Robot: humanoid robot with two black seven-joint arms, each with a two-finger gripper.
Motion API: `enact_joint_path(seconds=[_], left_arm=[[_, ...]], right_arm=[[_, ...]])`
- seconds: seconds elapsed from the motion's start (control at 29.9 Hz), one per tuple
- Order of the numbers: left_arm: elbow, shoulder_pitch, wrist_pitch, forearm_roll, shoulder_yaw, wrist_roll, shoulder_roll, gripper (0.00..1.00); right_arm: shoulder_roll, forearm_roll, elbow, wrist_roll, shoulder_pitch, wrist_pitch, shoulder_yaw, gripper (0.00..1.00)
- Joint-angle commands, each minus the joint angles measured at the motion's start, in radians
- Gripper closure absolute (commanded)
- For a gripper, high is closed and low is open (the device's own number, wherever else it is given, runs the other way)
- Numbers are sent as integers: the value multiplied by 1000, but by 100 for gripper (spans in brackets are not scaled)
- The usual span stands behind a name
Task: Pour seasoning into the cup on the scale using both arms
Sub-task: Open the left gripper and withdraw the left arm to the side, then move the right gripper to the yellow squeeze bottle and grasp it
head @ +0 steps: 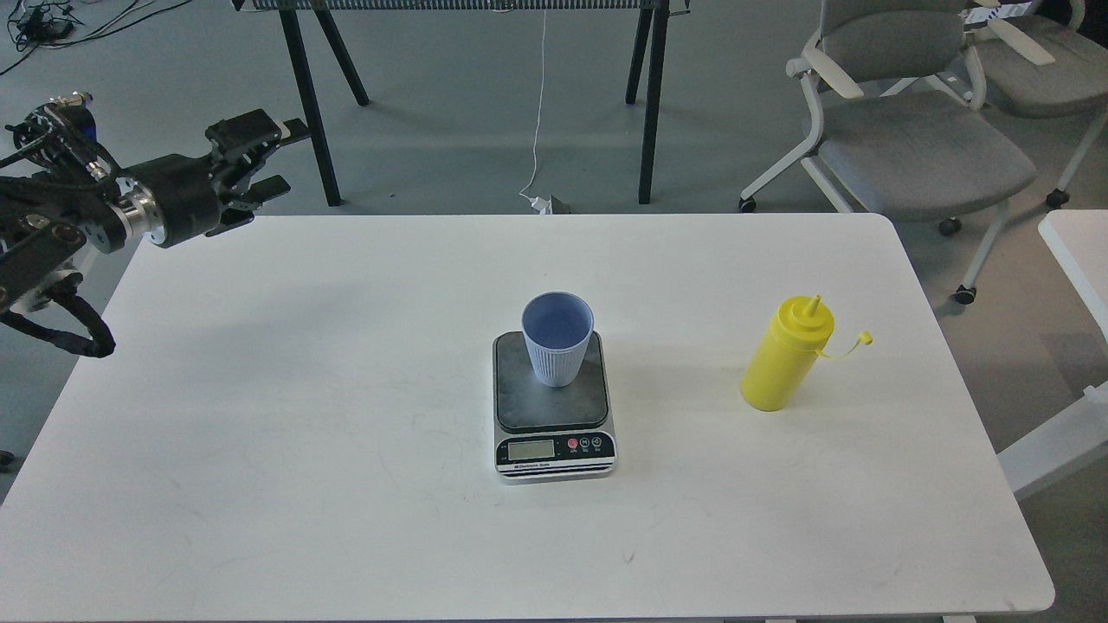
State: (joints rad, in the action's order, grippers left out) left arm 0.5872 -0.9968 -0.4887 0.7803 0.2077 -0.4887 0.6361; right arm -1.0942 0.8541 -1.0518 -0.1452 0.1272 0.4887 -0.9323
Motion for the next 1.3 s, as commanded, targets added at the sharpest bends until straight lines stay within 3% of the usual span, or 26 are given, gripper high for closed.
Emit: enact_joint_path(seconds=[0.0, 0.17, 0.33, 0.84, 1.27], left_arm=[[0, 12, 0, 2, -2, 0, -12, 1], [-1, 23, 0, 5, -10, 0, -19, 1], [-1, 24, 0, 8, -13, 0, -9, 1], [0, 56, 0, 10, -11, 0, -9, 1], [0, 75, 0, 10, -11, 0, 1, 1]], right_arm=[[54, 69, -52, -45, -147, 0, 4, 0], [275, 17, -108, -24, -245, 0, -8, 0], [395, -122, -128, -10, -245, 0, -10, 0], [496, -297, -131, -8, -175, 0, 59, 0], [629, -314, 15, 7, -34, 0, 171, 0]])
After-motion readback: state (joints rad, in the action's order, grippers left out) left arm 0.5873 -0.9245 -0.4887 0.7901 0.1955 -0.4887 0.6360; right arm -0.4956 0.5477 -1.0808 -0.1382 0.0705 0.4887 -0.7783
